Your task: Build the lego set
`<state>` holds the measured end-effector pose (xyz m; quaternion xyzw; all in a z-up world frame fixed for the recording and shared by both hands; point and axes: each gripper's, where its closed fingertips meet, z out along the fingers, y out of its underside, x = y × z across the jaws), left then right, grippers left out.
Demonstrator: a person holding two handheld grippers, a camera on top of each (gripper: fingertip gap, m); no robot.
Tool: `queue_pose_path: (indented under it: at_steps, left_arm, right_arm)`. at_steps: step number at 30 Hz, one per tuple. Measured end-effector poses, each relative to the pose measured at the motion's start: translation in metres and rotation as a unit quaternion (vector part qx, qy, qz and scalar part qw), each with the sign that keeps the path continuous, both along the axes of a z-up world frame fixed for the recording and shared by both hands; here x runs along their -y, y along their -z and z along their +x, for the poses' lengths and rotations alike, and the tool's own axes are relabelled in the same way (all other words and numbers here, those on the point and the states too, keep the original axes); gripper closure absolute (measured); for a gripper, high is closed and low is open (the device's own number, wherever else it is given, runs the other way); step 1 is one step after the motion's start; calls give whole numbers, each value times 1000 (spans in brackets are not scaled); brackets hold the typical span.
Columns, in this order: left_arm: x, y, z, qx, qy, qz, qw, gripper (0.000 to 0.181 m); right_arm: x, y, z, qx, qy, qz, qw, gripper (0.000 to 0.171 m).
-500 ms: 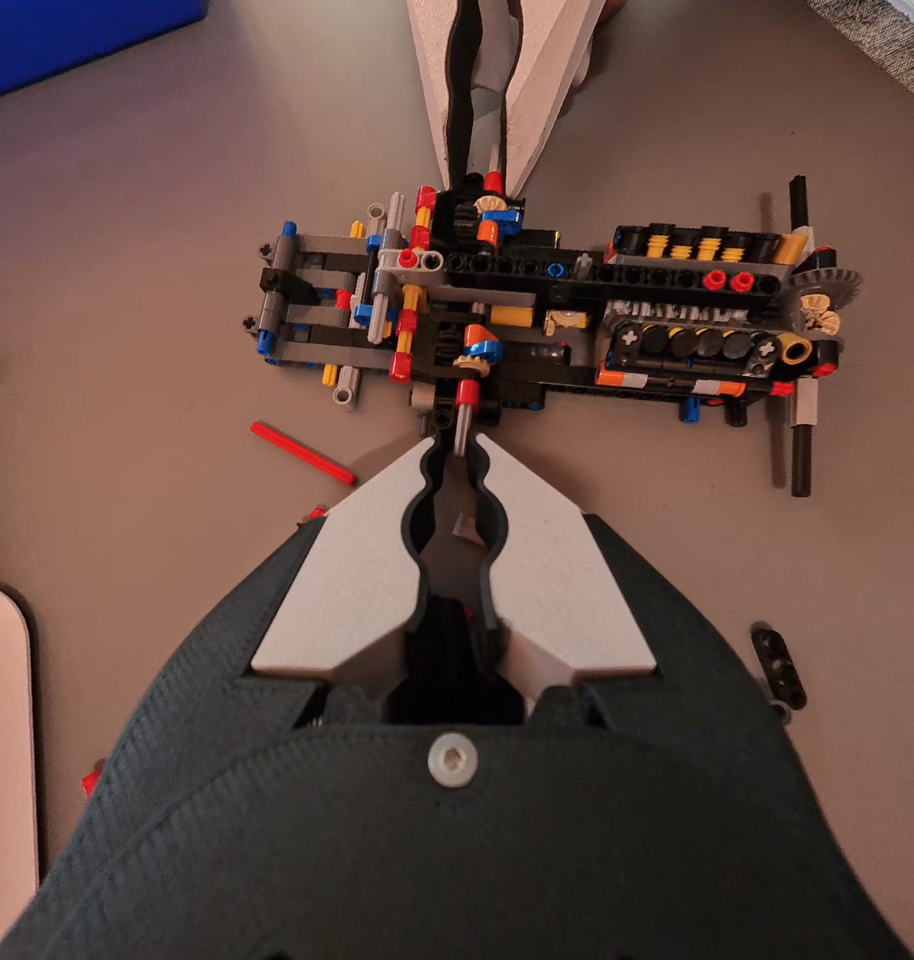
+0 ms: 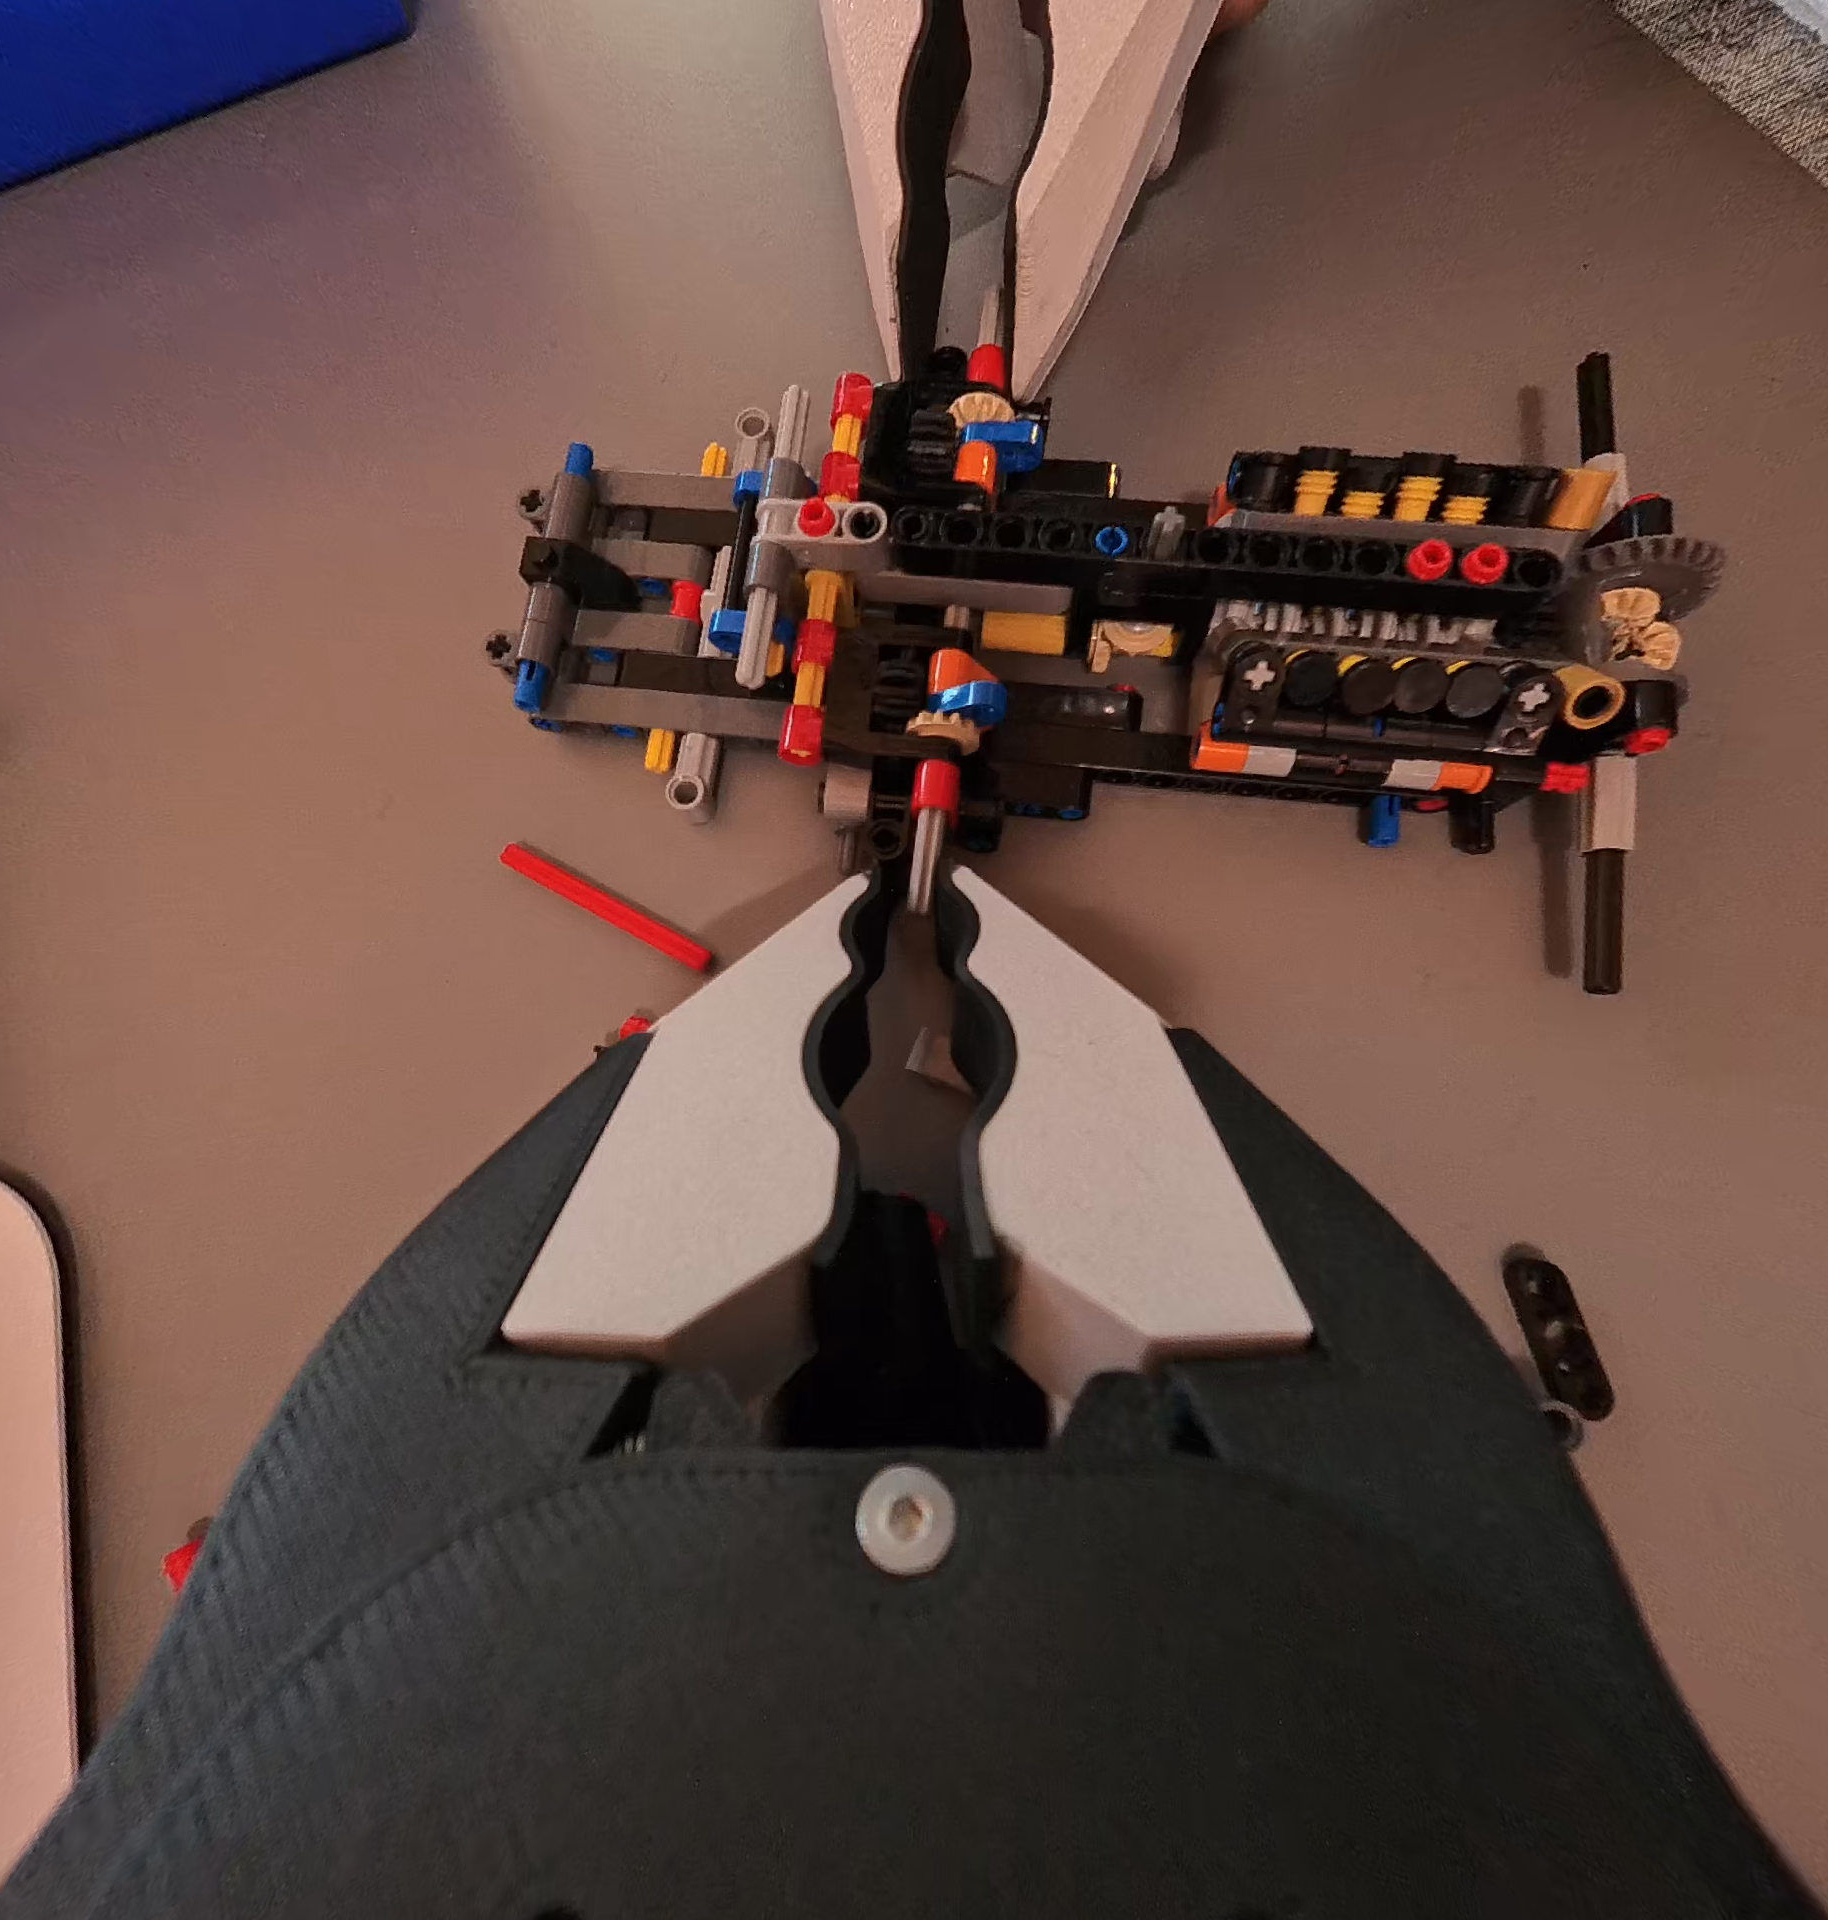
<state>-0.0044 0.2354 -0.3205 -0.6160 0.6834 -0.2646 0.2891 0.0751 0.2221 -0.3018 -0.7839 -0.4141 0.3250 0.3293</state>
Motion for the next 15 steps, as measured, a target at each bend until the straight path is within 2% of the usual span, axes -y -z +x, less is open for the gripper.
queue_pose_path:
  at_steps: [15]
  left_arm:
    - [0,0,0,0,0,0,1000,173]
  right_arm:
    - [0,0,0,3,1,7,1000,156]
